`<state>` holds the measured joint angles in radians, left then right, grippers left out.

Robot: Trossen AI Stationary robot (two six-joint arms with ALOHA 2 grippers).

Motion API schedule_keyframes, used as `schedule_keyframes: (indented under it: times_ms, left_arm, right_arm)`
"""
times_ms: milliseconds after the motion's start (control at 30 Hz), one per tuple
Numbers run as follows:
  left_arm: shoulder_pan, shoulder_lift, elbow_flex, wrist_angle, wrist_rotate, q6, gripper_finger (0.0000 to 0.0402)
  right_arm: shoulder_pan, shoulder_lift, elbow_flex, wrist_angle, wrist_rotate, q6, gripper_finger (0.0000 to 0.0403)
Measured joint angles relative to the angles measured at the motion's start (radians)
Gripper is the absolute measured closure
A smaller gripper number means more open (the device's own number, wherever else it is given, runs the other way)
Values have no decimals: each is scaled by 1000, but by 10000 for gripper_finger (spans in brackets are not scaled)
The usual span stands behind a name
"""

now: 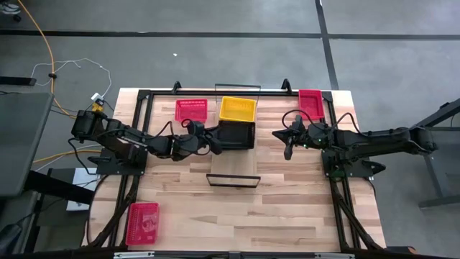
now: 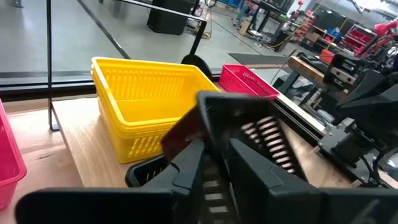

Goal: Stack baskets on shelf by color
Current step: Stack the black bin on the black bin on the shelf, then put the top right red bin on the shelf

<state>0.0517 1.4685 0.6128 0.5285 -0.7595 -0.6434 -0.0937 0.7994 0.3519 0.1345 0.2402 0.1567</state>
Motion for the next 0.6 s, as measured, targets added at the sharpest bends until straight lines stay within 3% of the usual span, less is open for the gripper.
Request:
schedule_keyframes:
  times_ms: [233,600]
  left_arm:
    - [0,-31,0,1,44,8,306]
    - [-7,-173,0,-15,68,151,275]
  right_arm:
    - [0,0,0,-3,0,0,403]
    - [0,0,0,-3,0,0,403]
